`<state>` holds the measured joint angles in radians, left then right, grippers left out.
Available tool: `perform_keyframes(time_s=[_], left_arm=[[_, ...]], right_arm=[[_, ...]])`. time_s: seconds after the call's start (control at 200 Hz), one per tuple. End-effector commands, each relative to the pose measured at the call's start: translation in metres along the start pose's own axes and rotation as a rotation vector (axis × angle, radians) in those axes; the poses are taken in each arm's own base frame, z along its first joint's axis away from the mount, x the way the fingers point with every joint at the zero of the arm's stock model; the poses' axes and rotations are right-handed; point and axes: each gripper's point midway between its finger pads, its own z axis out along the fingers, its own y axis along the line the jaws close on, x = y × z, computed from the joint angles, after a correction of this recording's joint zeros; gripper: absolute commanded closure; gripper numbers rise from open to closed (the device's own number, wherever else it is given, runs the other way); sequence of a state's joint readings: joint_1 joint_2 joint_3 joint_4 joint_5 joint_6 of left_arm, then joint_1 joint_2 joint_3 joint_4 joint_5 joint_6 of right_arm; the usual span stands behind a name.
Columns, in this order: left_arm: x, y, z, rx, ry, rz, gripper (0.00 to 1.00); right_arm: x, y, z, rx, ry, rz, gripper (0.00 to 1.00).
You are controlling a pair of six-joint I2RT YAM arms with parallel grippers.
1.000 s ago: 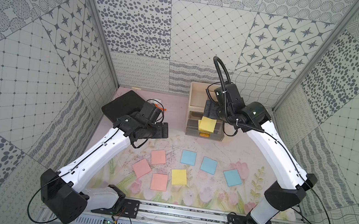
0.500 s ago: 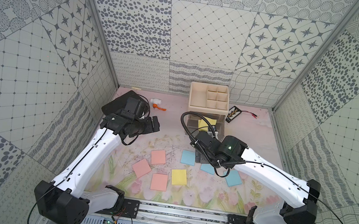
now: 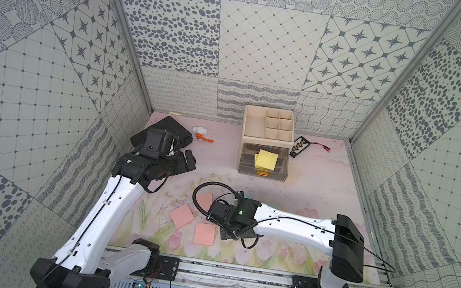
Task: Please put the sticky notes in the drawer by color
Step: Pick up the sticky notes from the center of the board.
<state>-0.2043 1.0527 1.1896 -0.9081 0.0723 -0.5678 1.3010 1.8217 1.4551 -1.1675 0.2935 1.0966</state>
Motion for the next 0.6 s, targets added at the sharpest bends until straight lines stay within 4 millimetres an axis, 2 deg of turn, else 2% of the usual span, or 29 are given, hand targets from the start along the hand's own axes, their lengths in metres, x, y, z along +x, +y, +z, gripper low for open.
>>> perform_keyframes(time_s=[0.0,0.195,0.34,0.595], left_arm=[[0.009,0.002,-0.004,0.022,0.021,0.002,0.00],[0.010,0.000,-0.007,0.037,0.018,0.003,0.00],[0.009,0.001,-0.008,0.032,0.013,0.005,0.00],[0.009,0.004,-0.006,0.020,0.018,0.003,0.00]], right_arm=[[0.000,0.021,0.012,-0.045,0.017,0.019,0.01],[-0.010,0.036,0.036,-0.128,0.026,0.022,0.01],[-0.021,0.038,0.047,-0.139,0.024,-0.003,0.01],[-0.020,0.045,0.072,-0.140,0.085,-0.021,0.01]])
